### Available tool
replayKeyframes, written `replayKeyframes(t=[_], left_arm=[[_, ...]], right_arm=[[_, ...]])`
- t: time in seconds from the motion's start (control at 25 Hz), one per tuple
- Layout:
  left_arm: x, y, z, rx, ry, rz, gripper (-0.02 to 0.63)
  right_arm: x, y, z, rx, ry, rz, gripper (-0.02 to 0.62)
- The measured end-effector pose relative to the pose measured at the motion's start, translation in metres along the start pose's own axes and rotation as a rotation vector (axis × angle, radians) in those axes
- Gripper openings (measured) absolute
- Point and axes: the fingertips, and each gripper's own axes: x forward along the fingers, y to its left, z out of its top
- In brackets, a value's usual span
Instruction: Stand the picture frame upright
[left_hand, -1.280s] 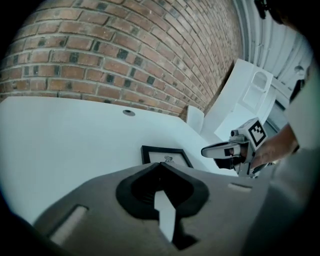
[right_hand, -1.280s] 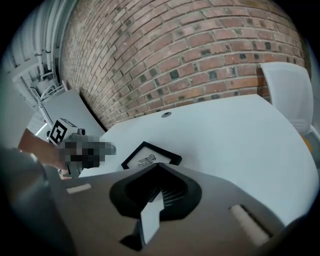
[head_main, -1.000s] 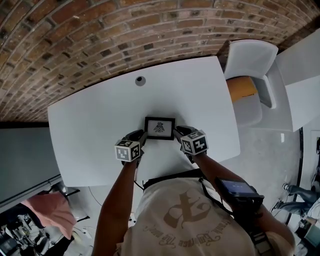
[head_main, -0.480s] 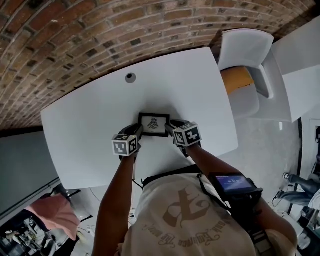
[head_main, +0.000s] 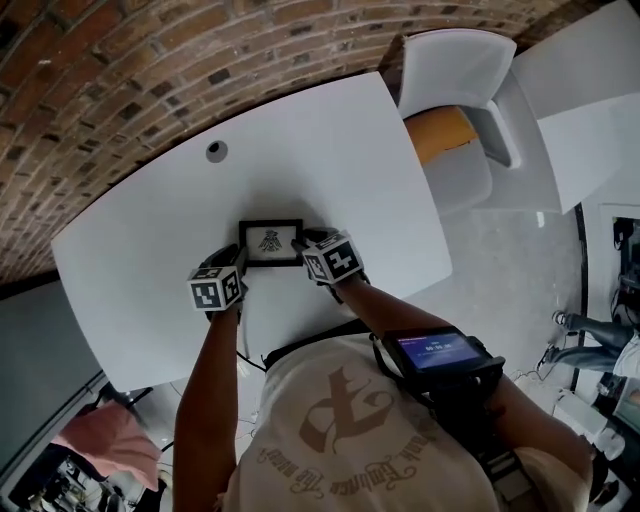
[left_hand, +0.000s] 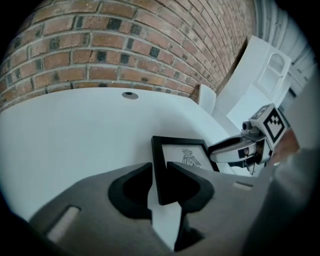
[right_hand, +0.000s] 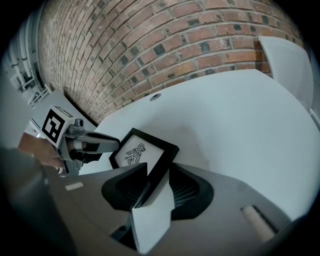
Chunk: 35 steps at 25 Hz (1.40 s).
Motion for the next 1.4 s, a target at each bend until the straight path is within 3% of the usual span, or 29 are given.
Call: replayKeyframes(t=[0.16,0.36,0.6,0.96,1.4], left_arm=[[0.003,-0.009,-0.001,-0.029,0.002,0.006,0.067],[0.004,-0.012,-0.001,-0.092,-0.011,-0.010,0.106],[0.010,-0.015,-0.014,-0.035,0.073,0.030,0.101],[0.009,-0.012,-0.017,-0.098,0.070,0.033,0.084],[-0.001,-0.027,-0.015,-0.138,0.019,0.036,0.081]], right_arm=[[-0.003,-0.003,-0.004,-0.025,0.022,-0.025,0.149],[-0.002,-0.003,-0.004,-0.026,0.026,-0.036,0.149],[-0.003,-0.005,-0.006,-0.049,0.039,-0.040,0.144],[-0.004,-0.006,-0.003,-0.031,0.029,-0.041,0.127],[-0.023,-0.004,0.011,-0.181,-0.038,-0.041,0.116]])
